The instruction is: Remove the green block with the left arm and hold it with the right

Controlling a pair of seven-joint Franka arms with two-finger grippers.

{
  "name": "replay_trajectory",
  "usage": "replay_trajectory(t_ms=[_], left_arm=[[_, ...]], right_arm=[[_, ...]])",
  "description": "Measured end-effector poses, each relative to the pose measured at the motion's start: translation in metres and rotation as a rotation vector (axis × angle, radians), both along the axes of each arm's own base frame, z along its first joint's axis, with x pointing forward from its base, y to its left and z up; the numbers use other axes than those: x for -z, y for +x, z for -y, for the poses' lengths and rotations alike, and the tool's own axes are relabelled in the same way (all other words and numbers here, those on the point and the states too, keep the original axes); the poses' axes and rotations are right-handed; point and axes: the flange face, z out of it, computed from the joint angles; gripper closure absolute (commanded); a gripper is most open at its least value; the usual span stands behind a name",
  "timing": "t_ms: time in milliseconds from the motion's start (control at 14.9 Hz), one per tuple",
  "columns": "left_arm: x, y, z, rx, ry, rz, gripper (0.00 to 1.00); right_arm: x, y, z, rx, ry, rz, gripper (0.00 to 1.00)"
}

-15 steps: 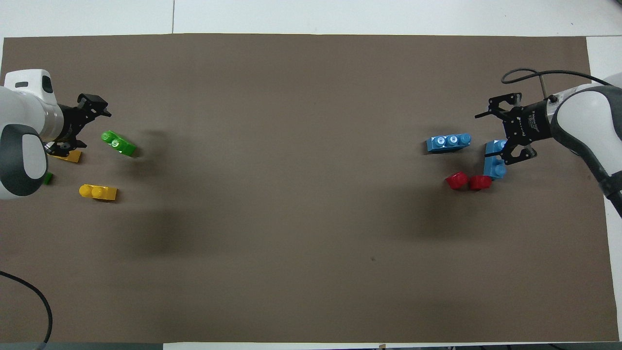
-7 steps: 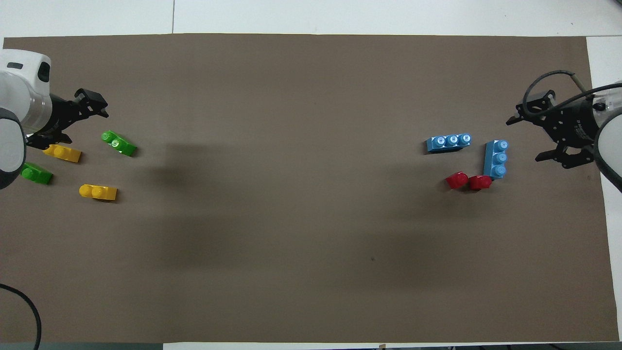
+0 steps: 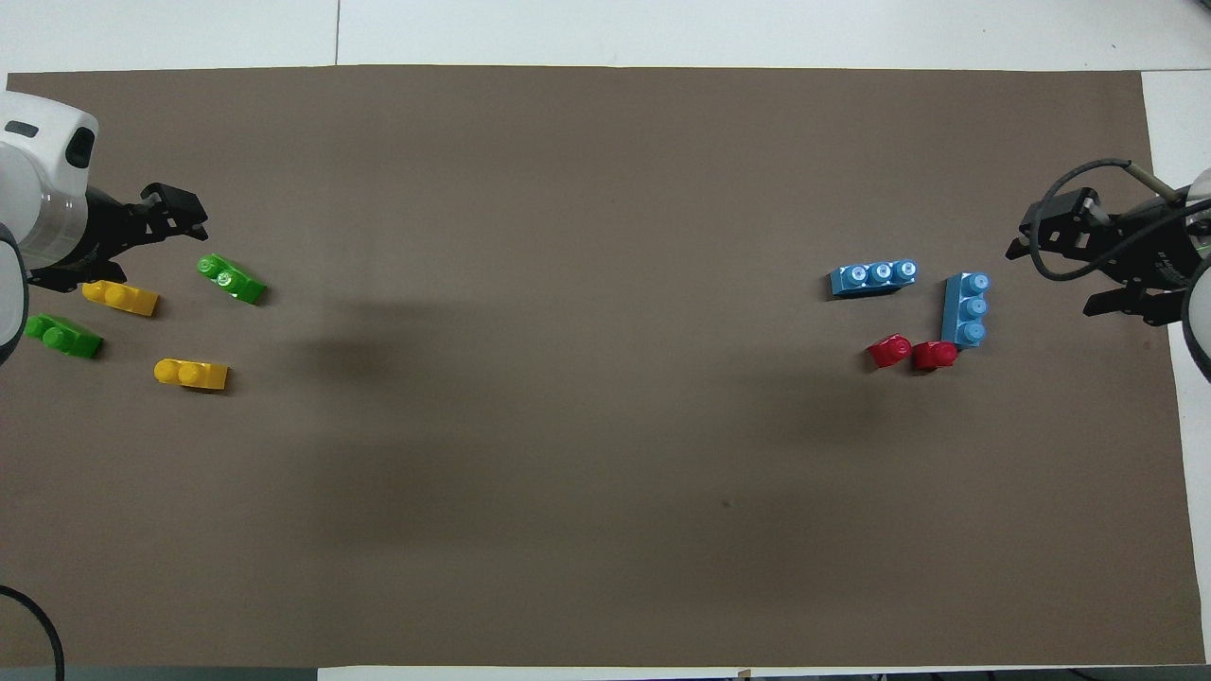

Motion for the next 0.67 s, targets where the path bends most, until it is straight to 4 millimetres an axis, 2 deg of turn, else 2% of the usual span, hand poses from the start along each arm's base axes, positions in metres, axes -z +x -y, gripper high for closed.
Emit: replay_trajectory(t_ms=[201, 669], left_arm=[[-0.023, -0.019, 0.000, 0.073, 0.011, -0.030, 0.00], [-0.062, -0.059, 0.018, 0.158, -0.016, -0.087, 0.00]], right_arm=[[-0.016, -0.005, -0.001, -0.089, -0.001, -0.010, 0.00], [-0.014, -0.003, 0.000, -0.120, -0.068, -0.020, 0.00]])
